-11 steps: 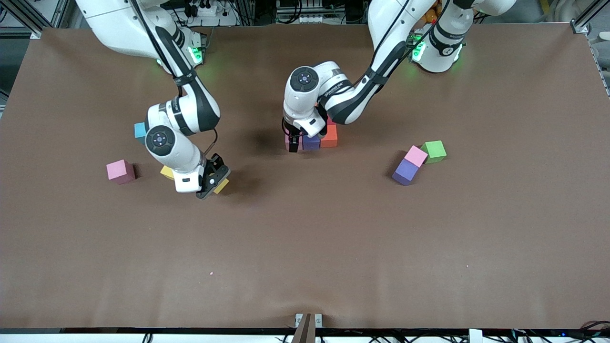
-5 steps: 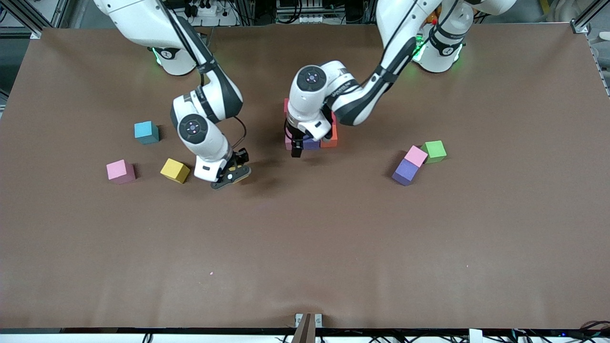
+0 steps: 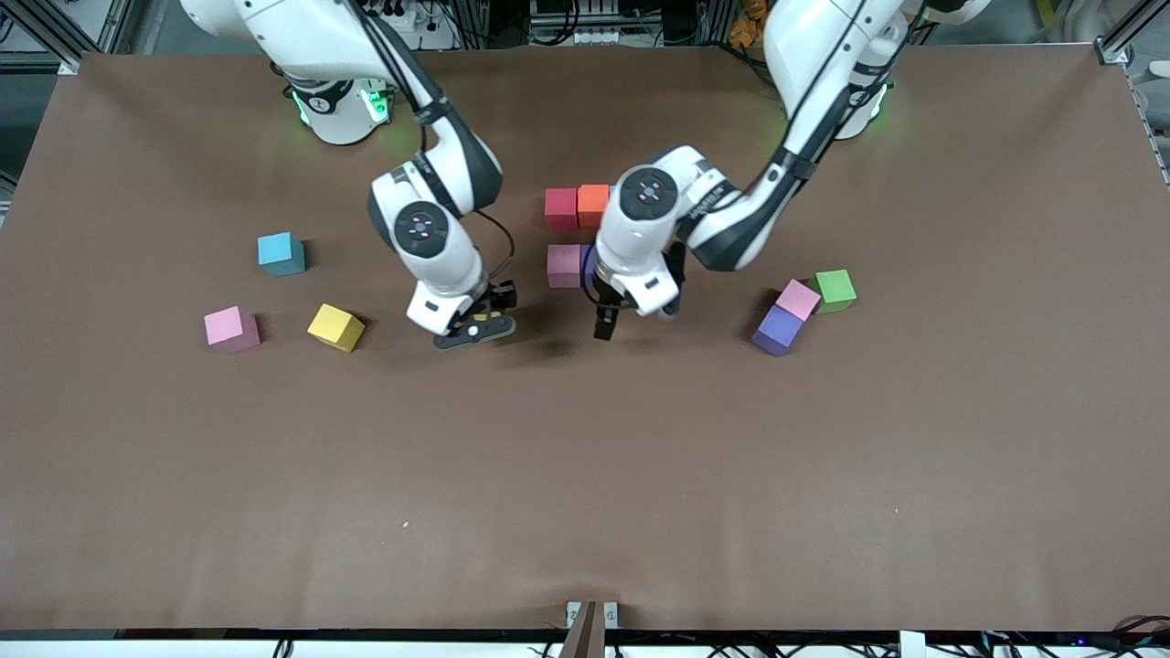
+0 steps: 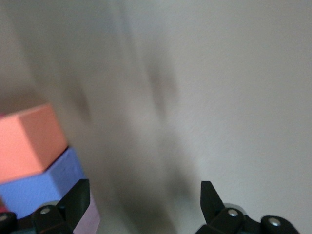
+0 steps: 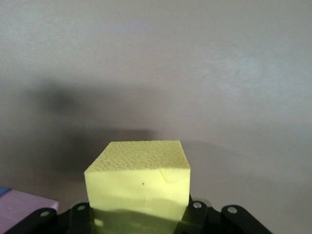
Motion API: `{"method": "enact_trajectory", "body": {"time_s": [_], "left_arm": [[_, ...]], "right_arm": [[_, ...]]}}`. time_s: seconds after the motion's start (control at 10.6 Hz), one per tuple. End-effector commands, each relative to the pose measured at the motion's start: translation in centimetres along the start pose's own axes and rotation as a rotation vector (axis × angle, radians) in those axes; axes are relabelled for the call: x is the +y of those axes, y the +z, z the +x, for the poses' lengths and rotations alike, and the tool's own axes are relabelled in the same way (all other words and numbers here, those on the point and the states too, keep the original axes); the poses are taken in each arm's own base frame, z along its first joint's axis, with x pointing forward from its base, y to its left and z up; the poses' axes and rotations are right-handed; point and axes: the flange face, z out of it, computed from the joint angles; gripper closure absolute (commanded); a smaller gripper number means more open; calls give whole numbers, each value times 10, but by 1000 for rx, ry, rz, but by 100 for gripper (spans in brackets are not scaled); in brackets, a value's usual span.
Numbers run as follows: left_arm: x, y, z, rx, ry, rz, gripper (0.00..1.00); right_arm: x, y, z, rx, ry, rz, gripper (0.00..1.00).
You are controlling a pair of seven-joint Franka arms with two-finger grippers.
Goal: Form number 2 with 11 blocks
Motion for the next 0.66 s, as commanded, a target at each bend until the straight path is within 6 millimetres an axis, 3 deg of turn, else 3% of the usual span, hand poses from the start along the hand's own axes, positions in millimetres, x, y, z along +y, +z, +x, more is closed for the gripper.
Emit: {"method": "enact_trajectory", "body": {"time_s": [0.0,0.19,0.56], "left_arm": [[16,-10,29,15,105,-5,0],[26,-15,41,14,217,-13,0],[38,-18,94,46,575,81,0]], "right_arm": [[-23,10,16,-41,103,9,55],[-52,15,16,-42,159,31,55],[-92,23,18,-28,134,30,55]]}}
